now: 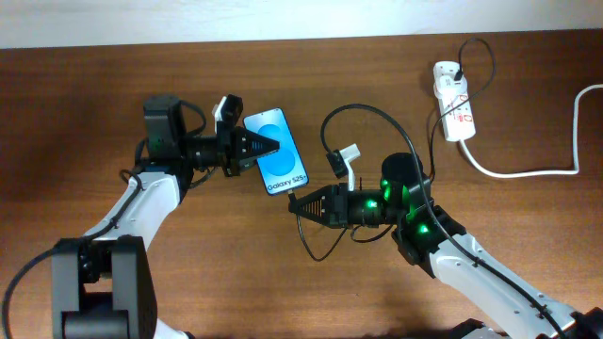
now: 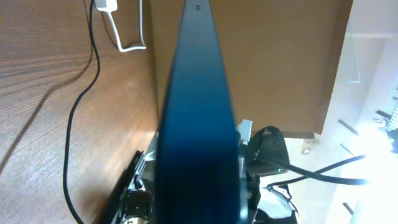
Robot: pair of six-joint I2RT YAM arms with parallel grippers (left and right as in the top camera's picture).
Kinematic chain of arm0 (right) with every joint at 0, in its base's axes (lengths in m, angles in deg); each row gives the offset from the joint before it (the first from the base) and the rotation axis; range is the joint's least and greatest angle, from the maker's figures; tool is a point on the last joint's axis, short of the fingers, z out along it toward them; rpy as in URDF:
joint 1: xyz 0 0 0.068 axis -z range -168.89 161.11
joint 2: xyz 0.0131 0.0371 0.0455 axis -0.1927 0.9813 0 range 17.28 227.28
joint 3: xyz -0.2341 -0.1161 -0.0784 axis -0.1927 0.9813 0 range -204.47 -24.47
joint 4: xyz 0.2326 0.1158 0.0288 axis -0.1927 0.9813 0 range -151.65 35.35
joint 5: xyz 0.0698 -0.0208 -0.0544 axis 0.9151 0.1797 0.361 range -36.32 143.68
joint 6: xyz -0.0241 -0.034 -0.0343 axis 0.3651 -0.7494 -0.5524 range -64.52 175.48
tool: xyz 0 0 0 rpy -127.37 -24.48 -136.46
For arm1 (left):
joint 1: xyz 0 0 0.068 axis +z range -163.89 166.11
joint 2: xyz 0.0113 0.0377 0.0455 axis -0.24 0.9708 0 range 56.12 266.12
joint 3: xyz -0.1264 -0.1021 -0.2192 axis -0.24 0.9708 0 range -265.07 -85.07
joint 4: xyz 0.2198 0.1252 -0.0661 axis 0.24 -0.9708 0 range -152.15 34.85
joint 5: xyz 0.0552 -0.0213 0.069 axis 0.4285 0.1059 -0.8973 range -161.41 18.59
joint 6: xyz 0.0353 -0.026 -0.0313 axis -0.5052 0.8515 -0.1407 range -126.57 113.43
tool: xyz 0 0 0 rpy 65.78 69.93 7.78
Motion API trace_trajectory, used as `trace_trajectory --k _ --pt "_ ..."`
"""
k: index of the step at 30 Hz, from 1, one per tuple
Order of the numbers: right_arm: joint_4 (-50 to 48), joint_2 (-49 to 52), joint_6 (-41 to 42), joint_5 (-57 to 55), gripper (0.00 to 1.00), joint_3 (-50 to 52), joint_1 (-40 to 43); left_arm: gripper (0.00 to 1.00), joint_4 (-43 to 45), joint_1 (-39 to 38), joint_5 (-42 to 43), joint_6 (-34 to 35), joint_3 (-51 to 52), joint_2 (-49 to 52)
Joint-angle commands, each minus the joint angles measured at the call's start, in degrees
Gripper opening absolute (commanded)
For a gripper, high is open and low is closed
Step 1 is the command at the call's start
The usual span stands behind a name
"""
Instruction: Plug charger to phone and switch on socket
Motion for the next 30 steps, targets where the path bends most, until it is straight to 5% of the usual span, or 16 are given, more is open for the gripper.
trace_trajectory --k 1,30 --pt "-0.37 0.15 -0.76 -0.48 0.04 0.37 -0.42 0.0 0.33 0.04 1.97 -1.16 -0.57 -0.04" --pt "-0.87 0.15 6.99 -0.04 0.04 0.37 -0.44 0.0 0.35 0.02 2.14 -1.49 -0.57 -0.04"
